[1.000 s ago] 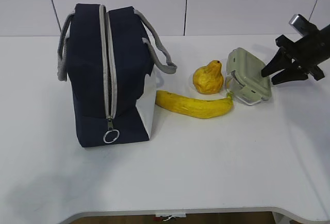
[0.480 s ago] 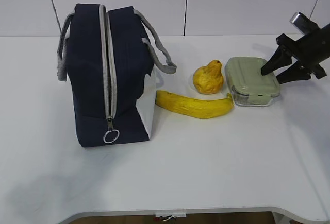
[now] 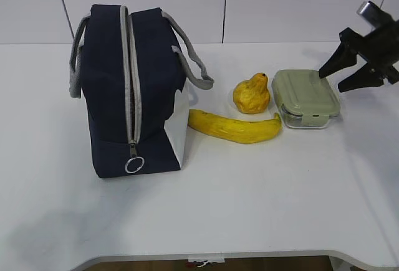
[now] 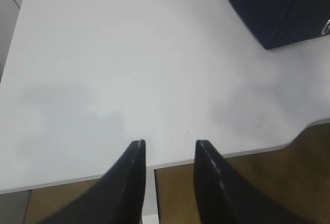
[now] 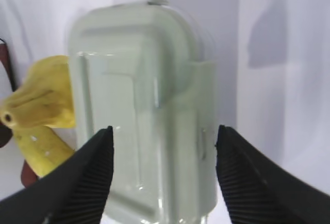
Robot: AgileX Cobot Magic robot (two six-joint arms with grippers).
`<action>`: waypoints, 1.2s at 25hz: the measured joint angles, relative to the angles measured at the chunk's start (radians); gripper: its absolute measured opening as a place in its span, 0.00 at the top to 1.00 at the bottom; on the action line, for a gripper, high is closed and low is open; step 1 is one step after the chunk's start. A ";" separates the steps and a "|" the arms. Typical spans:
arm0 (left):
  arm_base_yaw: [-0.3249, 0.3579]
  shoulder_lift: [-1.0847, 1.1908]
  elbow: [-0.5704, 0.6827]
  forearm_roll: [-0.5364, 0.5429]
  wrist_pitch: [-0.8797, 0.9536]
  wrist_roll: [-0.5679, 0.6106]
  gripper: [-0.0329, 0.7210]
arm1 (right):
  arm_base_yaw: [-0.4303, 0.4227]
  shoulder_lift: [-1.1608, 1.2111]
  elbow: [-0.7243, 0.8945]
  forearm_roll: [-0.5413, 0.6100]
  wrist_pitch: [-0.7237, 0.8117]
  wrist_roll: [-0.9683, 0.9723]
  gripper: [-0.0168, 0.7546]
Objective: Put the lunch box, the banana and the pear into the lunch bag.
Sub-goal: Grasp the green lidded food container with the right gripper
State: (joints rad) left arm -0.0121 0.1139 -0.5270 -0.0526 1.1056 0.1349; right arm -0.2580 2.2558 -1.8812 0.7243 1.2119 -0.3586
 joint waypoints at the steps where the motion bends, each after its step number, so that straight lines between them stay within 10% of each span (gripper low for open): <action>1: 0.000 0.000 0.000 0.000 0.000 0.000 0.63 | 0.000 -0.014 0.000 -0.002 0.000 0.012 0.33; 30: 0.000 0.000 0.000 0.000 0.000 0.000 0.63 | 0.000 -0.096 -0.030 -0.041 0.007 0.086 0.25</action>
State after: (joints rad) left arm -0.0121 0.1139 -0.5270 -0.0526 1.1056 0.1349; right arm -0.2580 2.1597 -1.9116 0.6834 1.2192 -0.2723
